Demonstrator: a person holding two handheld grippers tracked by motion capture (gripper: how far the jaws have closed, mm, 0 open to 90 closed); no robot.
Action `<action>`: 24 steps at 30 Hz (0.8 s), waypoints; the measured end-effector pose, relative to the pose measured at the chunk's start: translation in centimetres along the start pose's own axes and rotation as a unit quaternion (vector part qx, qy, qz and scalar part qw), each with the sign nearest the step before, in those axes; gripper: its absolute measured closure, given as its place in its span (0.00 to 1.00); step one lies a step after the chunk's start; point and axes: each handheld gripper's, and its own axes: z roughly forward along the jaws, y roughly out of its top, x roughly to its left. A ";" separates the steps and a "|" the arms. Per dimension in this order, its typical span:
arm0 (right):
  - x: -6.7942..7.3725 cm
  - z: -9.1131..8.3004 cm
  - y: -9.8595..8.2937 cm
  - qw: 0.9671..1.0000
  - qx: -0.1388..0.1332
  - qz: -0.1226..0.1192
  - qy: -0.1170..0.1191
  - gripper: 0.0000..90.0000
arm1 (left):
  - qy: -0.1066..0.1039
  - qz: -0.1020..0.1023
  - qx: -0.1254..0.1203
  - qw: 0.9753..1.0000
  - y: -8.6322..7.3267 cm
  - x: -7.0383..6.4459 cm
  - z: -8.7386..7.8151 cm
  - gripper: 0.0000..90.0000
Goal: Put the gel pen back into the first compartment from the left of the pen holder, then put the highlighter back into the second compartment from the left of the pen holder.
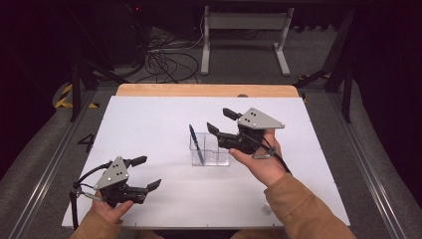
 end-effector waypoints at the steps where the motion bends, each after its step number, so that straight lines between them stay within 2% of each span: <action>1: -0.1 -0.1 0.0 1.000 -0.003 -0.002 0.001 0.33 | 0.001 -0.001 -0.001 1.000 0.0 0.1 0.0 0.19; 6: -0.6 -0.9 -0.3 1.000 -0.001 -0.026 0.015 0.32 | 0.006 0.001 0.000 1.000 -0.1 0.0 -0.2 0.19; 9: -0.9 -1.4 -0.5 0.999 0.008 -0.030 0.008 0.32 | 0.009 0.000 -0.002 1.000 -0.2 0.2 -0.4 0.19; 12: -1.3 -2.0 -0.6 0.999 0.005 -0.032 0.006 0.31 | 0.014 -0.002 -0.004 1.000 -0.4 0.3 -0.7 0.19; 19: -2.4 -3.0 -1.3 0.998 0.017 -0.054 0.002 0.30 | 0.020 -0.002 -0.004 1.000 -0.6 0.3 -0.8 0.19; 22: -2.7 -3.3 -1.6 0.999 0.010 -0.048 0.002 0.29 | 0.021 -0.002 -0.004 1.000 -0.5 0.2 -0.7 0.18; 24: -3.0 -3.5 -1.7 0.999 0.005 -0.035 0.005 0.29 | 0.021 -0.002 -0.004 1.000 -0.5 0.2 -0.7 0.19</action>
